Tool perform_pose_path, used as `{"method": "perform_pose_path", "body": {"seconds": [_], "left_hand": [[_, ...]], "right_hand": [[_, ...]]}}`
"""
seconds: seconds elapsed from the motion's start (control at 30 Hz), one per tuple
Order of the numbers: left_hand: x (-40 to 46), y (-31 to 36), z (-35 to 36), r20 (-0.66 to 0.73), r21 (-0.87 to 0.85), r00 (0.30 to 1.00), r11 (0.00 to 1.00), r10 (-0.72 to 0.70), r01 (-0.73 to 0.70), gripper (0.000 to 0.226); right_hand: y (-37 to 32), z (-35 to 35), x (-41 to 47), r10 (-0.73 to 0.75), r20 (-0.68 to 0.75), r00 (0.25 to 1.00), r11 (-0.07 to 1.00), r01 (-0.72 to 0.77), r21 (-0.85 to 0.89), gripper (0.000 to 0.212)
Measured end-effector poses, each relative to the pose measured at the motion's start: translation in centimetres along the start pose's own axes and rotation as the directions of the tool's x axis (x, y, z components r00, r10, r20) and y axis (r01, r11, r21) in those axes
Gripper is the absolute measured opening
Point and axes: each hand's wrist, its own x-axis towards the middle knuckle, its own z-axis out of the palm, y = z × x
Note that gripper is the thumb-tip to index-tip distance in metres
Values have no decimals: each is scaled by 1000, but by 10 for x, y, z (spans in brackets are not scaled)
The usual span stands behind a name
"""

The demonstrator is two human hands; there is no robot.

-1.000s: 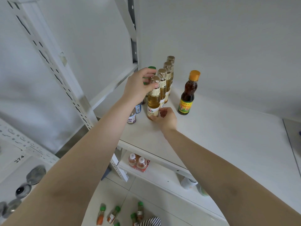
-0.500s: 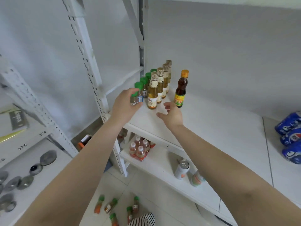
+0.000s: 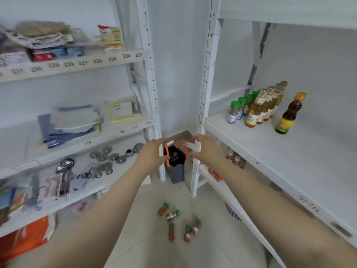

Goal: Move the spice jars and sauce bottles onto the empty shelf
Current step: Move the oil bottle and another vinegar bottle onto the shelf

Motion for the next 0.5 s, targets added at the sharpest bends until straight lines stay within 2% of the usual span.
{"method": "perform_pose_path", "body": {"seconds": [0.1, 0.27, 0.37, 0.5], "left_hand": [[-40, -45, -36, -37, 27, 995, 996, -90, 91, 66], [-111, -127, -107, -130, 62, 967, 971, -220, 229, 65], [-158, -177, -154, -175, 109, 947, 951, -268, 289, 60], [-220, -245, -222, -237, 145, 909, 913, -342, 381, 64]], "right_hand": [[-55, 38, -2, -110, 100, 989, 994, 111, -6, 51], [-164, 108, -15, -292, 261, 920, 950, 311, -34, 63], [-234, 151, -26, -371, 297, 880, 921, 390, -2, 59], [-332, 200, -44, -439, 336, 833, 892, 448, 55, 59]]}}
